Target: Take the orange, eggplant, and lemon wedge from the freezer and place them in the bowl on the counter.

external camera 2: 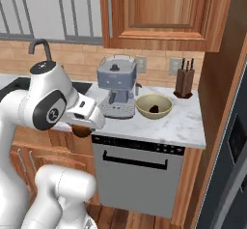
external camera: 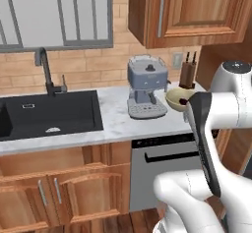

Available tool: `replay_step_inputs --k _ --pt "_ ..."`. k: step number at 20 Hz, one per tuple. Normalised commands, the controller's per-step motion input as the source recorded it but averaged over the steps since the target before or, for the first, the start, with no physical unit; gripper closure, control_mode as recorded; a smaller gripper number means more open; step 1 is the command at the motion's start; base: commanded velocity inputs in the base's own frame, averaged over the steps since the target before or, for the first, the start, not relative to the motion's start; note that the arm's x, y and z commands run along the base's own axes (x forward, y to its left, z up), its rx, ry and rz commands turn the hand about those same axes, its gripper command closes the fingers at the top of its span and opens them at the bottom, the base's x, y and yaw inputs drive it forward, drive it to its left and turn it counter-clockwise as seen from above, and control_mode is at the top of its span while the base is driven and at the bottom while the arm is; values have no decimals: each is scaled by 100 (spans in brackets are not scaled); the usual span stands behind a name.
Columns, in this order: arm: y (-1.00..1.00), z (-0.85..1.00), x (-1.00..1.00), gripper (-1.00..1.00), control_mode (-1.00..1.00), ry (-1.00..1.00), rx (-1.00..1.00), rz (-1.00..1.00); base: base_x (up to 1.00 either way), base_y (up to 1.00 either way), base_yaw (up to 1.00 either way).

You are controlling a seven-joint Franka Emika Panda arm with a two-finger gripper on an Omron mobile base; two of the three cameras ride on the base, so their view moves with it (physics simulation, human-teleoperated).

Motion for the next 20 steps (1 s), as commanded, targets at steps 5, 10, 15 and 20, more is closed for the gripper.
replay_step_inputs --k 5,10,15,20 --pt "0 0 0 100 100 0 0 0 97 -44 -28" --pt "0 0 0 100 100 0 0 0 86 -26 -17" --pt "0 0 0 100 100 0 0 0 49 -49 -7" --pt "-71 -60 90 100 -100 -2 2 0 0 0 0"
